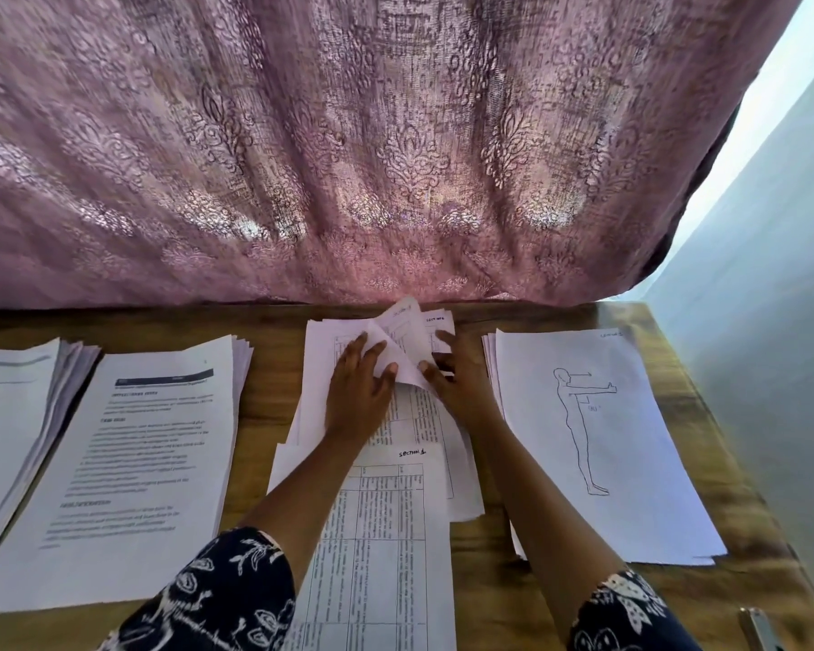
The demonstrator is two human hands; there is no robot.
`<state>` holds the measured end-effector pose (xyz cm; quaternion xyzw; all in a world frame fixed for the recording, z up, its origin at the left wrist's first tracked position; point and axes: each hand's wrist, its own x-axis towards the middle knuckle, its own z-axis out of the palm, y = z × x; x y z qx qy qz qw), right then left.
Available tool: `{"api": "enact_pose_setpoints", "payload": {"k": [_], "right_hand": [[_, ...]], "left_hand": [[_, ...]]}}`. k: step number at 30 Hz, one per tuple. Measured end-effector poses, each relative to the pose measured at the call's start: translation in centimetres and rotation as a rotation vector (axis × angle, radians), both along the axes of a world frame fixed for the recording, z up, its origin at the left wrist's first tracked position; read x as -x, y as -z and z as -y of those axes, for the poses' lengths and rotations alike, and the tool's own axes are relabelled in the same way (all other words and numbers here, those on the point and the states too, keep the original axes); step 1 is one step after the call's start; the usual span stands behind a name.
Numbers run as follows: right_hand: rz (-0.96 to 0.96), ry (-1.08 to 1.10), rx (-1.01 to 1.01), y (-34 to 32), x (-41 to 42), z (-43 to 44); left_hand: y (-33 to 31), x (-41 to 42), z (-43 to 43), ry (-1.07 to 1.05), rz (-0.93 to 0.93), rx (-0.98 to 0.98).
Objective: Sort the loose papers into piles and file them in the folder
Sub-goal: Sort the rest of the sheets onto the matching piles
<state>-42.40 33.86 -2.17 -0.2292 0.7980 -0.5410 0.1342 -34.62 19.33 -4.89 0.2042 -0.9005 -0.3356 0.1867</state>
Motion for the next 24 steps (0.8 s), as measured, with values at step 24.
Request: {"api": "enact_pose_setpoints", "payload": {"k": [24], "right_hand": [[-0.365, -0.176, -0.651, -0.6, 2.3, 0.4]], "left_hand": [[0.0, -0.1, 0.2, -0.023, 0.036, 0.048]]}}
